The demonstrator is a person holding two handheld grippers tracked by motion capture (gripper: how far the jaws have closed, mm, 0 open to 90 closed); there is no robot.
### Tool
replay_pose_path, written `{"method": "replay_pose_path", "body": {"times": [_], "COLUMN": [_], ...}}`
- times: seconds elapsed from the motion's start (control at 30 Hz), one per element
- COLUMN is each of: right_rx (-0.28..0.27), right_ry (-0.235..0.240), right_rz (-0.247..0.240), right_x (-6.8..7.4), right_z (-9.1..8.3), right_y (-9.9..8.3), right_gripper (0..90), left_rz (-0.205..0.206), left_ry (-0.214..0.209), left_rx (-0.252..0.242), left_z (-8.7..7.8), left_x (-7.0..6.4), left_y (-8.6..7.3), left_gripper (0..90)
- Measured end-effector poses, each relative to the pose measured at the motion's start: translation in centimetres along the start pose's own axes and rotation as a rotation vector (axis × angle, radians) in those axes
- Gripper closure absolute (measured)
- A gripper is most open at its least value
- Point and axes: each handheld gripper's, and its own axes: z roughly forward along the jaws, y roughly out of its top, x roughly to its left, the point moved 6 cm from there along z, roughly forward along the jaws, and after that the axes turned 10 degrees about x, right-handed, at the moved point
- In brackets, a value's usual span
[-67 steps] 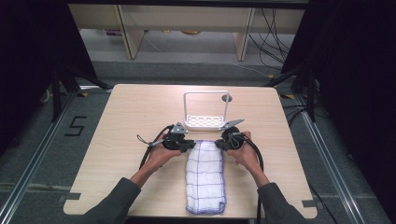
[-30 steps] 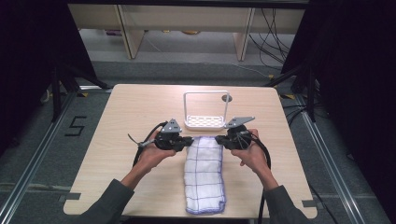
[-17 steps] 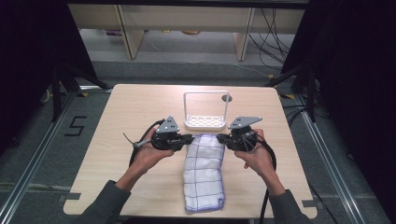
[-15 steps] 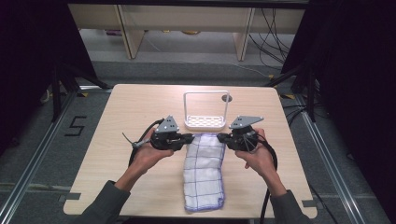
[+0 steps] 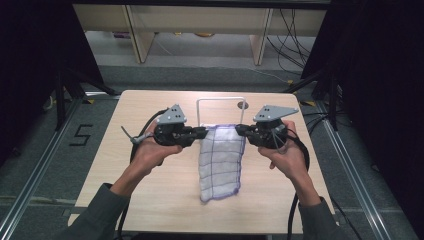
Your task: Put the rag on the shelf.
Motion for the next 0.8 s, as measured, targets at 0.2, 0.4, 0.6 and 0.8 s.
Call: {"method": "replay_pose_path", "body": {"times": [0.2, 0.4, 0.6, 0.8], "right_rx": [-0.026, -0.046, -0.049, -0.053], "right_ry": [-0.009, -0.042, -0.063, -0.088], "right_rz": [0.011, 0.025, 0.031, 0.063], "right_x": [-1.2, -2.9, -4.7, -5.9], "right_z": [-0.5, -0.9, -0.9, -1.1], "right_y": [2.2, 4.4, 6.3, 7.7], "right_gripper": [86.1, 86.1, 86.1, 86.1], "left_rz": [-0.011, -0.011, -0.016, -0.004], "left_ry": [0.034, 0.089, 0.127, 0.159], "left_rx": [-0.013, -0.017, -0.032, -0.040], "left_z": [-0.8, -1.2, -0.9, -0.7], "left_x": [1.4, 3.1, 4.7, 5.6], "left_y": [2.1, 4.2, 6.0, 7.3], "left_gripper": [83.8, 83.8, 83.9, 83.9]}}
